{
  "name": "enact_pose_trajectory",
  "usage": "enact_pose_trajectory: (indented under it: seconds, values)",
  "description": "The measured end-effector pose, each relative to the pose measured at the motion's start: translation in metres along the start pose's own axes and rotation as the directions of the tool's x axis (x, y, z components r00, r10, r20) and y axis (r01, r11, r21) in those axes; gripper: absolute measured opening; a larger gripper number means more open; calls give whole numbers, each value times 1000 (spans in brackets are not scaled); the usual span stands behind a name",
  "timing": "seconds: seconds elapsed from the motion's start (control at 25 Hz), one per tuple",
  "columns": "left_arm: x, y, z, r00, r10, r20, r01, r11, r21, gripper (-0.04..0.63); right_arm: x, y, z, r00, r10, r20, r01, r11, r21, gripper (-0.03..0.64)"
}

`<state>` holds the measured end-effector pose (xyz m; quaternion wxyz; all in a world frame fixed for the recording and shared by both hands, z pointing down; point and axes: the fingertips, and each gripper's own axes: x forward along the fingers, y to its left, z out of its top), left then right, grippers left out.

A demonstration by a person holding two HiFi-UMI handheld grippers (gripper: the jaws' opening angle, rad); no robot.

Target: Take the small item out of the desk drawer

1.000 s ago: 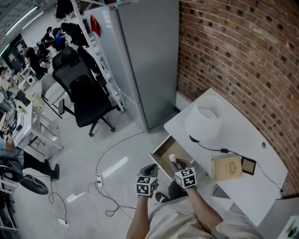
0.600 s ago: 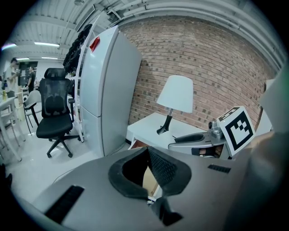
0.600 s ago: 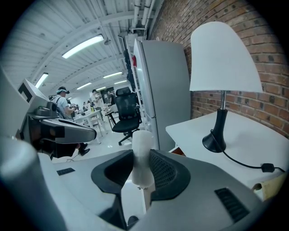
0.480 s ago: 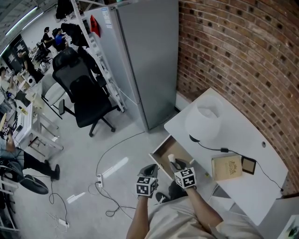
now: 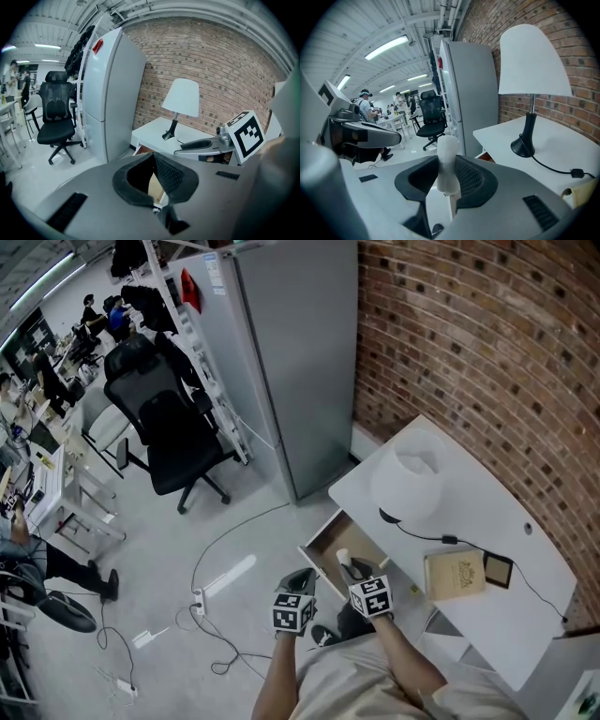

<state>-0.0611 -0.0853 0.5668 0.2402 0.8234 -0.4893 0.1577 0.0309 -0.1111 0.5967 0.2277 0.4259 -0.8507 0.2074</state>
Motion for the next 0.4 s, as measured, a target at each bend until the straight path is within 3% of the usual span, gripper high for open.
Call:
enact_pose_trajectory:
  seconds: [0.4]
  values:
    - [-4, 2, 0, 1000, 0, 6, 0, 1000, 1, 17, 1, 6, -1, 1000, 3, -5, -3, 1000, -8, 143]
